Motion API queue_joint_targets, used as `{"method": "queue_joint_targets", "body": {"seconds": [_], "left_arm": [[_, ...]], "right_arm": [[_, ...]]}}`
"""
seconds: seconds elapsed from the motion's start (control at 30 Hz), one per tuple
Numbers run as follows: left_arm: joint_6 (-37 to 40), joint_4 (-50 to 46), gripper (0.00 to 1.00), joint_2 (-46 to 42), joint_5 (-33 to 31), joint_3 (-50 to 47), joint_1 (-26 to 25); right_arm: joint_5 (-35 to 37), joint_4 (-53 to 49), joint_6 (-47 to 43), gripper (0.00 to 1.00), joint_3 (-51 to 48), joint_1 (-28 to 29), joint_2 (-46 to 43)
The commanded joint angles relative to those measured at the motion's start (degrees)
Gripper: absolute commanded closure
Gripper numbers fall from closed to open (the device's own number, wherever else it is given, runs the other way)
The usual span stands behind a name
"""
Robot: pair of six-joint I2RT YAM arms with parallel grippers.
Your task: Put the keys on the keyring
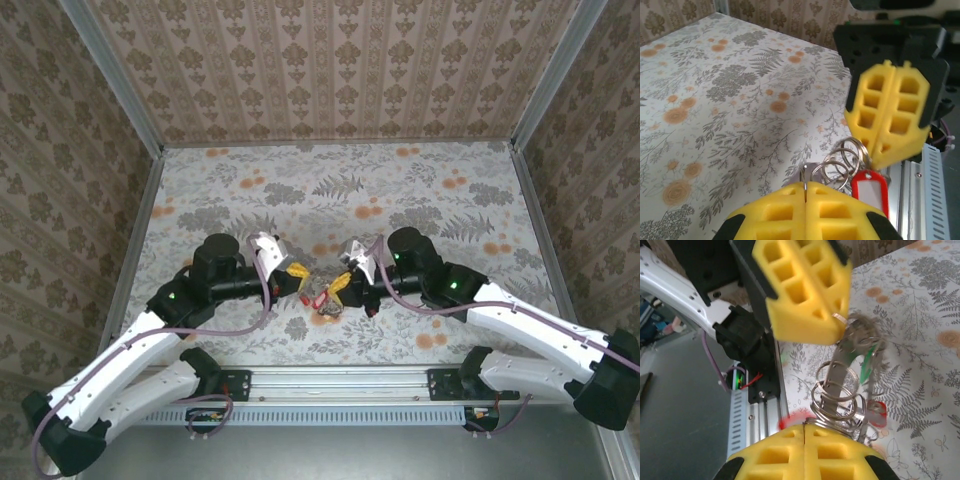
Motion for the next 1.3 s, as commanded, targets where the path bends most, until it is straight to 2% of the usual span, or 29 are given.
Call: {"method": "queue_joint_targets", "body": {"seconds": [0.0,0.13,0.43,0.57,0.7,0.97,1.27], "left_arm": [[2.8,1.6,1.0,-0.5,3.0,1.5,-1.0],[4.4,-0.3,1.0,1.1,3.0,3.1,-2.2],[5.6,-3.0,1.0,-0.4,-8.1,3.5,-2.1],[6.5,-3.5,1.0,0.1,-6.8,4.0,-2.0],[7.9,-4.8,1.0,1.3,-5.5,5.2,-3.9],[7.9,-4.3,1.0,1.5,-4.7,5.3,-6.4],[8.2,-3.8,1.0,2.6,-3.9,5.4,-6.8]], "right_arm": [[-3.2,2.5,4.1,1.0,0.9,-1.0,-1.5],[-3.0,1.8,5.0,1.0,1.9,-1.2,-1.2],[-2.0,-8.0,1.1,1.0,1.1,-1.7,-6.6],[-2.2,-6.9,2.2,1.0,1.2,-1.9,-7.8],[-0.4,-6.6,3.0,1.0,4.1,-2.0,-4.7],[-3.3,-2.9,4.4,1.0,6.0,-1.9,0.1],[-4.7,-0.9,5.4,1.0,6.2,-1.9,3.0]]}}
